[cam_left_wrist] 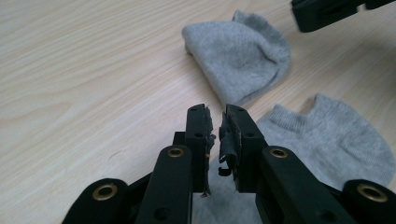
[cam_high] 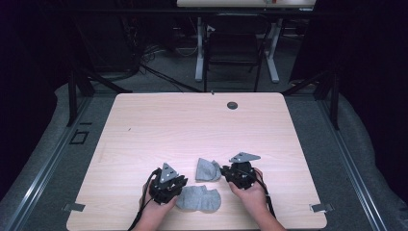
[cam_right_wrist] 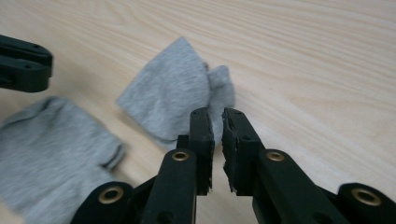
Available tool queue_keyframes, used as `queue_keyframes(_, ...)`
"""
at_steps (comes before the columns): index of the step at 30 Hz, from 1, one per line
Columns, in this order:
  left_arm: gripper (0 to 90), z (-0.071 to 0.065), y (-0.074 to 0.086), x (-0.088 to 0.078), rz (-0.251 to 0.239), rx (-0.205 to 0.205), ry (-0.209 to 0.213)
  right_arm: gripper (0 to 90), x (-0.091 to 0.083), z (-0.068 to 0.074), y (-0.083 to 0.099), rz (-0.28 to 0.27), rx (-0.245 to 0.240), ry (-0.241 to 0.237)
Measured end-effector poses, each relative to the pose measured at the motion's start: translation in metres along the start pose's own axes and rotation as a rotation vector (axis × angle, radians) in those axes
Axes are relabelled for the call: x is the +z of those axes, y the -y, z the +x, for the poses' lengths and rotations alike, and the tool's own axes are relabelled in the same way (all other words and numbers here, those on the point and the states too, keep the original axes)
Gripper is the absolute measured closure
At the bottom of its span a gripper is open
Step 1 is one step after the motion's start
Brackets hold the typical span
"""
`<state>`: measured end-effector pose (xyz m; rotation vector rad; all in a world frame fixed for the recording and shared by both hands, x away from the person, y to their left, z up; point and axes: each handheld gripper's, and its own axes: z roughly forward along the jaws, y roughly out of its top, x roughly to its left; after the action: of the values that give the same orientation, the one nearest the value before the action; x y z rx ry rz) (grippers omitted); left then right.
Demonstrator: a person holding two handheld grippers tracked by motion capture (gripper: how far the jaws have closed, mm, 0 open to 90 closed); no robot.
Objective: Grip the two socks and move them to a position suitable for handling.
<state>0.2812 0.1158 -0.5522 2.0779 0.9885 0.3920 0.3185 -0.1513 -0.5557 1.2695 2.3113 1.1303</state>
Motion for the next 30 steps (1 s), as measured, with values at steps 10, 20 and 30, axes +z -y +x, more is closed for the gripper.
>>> queue_keyframes(10, 77.6, -0.01, -0.009, 0.015, 0.002, 0.022, 0.013, 75.3, 0.023, -0.011, -0.001, 0.043, 0.075, -0.044)
queue_keyframes(20, 73.4, -0.012, -0.013, 0.017, -0.003, 0.021, 0.02, 89.2, 0.018, -0.001, 0.001, 0.036, 0.098, -0.099)
queue_keyframes(30, 64.1, -0.025, -0.019, 0.035, 0.004, 0.05, 0.004, 89.2, 0.019, 0.011, 0.002, 0.032, 0.078, -0.131)
